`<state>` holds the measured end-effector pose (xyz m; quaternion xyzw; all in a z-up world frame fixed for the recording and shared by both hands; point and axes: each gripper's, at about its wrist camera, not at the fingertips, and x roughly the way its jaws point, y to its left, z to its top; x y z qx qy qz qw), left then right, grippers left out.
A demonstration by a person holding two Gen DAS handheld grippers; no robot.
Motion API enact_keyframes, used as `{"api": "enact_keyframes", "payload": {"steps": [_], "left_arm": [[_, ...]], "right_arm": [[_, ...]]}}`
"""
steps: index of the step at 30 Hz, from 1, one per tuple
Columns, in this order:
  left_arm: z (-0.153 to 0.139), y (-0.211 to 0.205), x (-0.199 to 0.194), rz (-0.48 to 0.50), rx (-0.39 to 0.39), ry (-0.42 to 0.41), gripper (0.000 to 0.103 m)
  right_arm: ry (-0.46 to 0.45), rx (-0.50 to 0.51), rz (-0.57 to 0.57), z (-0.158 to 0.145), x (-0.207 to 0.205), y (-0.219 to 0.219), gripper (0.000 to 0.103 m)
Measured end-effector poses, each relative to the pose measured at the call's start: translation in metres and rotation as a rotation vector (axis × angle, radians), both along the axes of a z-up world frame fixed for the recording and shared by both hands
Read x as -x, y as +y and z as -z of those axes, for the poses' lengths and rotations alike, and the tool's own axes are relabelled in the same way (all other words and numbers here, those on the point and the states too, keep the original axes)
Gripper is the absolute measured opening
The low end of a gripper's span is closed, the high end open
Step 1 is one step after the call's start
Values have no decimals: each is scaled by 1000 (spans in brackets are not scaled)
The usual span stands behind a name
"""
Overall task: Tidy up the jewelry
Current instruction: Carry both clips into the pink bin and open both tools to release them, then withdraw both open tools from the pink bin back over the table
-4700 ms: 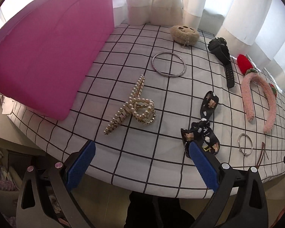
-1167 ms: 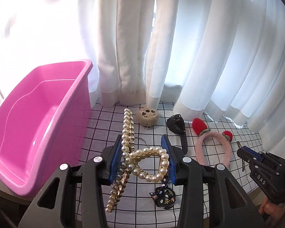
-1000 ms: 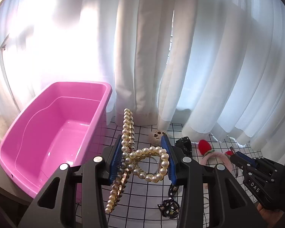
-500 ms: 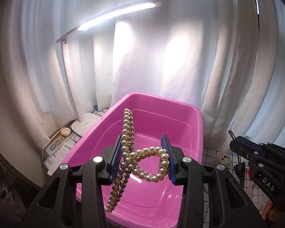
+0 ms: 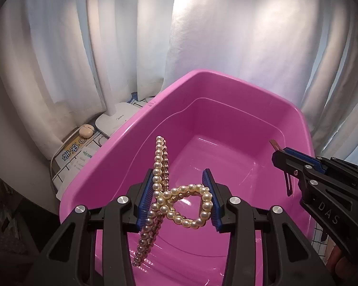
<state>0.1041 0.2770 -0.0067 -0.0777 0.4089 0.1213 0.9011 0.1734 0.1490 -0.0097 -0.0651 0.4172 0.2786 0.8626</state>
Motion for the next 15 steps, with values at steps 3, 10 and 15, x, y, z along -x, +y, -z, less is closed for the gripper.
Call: {"api": "enact_keyframes", "payload": {"steps": [3,10,15], "left_arm": [[7,4,-1,-6,9,27,40],[2,11,4,-55,-43,3,88],[-3,14,8,-66,-34,2,89]], "right_arm": [[7,20,4,2,-6,6,13],[-4,20,32,-5,-11,4,62],[-27,32,54,-11,-8,-3,62]]}}
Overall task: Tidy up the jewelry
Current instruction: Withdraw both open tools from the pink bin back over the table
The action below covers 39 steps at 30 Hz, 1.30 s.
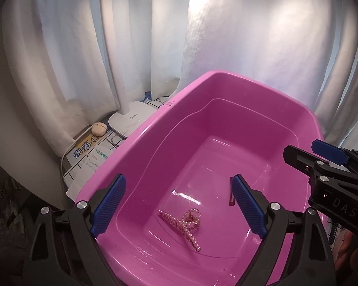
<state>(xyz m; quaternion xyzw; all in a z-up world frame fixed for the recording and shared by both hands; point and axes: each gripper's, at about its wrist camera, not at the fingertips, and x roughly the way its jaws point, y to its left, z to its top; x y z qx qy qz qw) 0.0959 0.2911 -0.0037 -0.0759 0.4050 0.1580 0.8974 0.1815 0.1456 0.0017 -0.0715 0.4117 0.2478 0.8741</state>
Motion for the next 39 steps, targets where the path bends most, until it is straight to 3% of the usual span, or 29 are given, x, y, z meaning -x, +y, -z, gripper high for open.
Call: {"api": "enact_keyframes", "payload": {"steps": [12,18,24,29,35,39], "left_arm": [[-22,-23,26,-17,-31,-30,95],[-36,-48,43,9,-5,-34,97],[-50,-76,68,81,70,-74,97],[-49,-112,83,163,115,-91,97],[-33,-171,96,305,112,-76,97],[-7,-207,97,392,123,-21,97]], "right_arm": [[-43,-43,46,-21,27,-36,62],[-79,-39,95,-32,51,-68,62],[-116,-46,196,-35,91,-136,63],[-103,-48,341,-22,133,-216,63],[-50,11,521,7,184,-305,63],[10,37,614,29,208,-348,63]]}}
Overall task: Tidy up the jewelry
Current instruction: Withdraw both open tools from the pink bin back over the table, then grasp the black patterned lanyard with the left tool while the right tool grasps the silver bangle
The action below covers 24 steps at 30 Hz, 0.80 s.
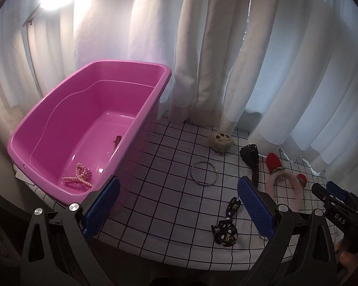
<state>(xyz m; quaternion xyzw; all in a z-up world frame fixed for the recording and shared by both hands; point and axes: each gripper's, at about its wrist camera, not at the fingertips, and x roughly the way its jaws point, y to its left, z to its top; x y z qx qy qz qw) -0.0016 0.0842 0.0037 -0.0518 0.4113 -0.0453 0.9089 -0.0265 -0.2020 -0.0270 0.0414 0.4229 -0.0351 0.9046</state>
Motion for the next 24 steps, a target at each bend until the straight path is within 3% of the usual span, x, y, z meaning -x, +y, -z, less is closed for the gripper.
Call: {"api": "enact_keyframes", "payload": {"steps": [5,11,17,24], "left_arm": [[38,-35,1,74,7,79,97],[87,-66,1,141,-43,165,97],[125,-81,-4,178,-104,217,97],[152,-90,-9,208,-142,230,97]], "right_arm": [[71,-20,80,32,23,-27,63],[142,-51,69,73,34,-20,63],[183,-85,51,116,32,-8,63],[210,-58,9,145,21,8,63]]}}
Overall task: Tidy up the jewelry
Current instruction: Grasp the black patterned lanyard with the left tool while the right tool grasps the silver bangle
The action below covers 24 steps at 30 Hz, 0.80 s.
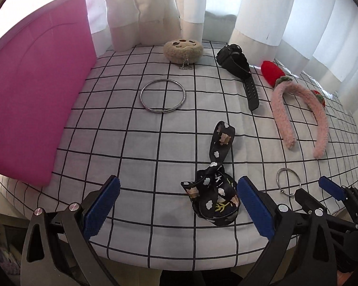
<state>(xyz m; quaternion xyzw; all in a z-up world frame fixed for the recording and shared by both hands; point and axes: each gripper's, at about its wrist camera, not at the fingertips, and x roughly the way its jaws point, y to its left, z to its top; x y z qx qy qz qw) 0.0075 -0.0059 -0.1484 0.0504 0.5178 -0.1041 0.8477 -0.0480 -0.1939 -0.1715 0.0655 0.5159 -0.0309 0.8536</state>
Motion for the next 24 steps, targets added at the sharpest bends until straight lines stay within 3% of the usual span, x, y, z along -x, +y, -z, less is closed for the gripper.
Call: {"api": "enact_keyframes", "payload": {"steps": [9,15,24], "left_arm": [[16,-9,-5,26,-6,-3,97],[19,-13,-7,35,1,2,97],[31,-22,-14,39,14,30,97]], "right_arm": [[7,0,-23,15,-13,6,63],[-4,83,-52,19,-15,15,64],[-23,89,-11,23,-12,-2,72]]}}
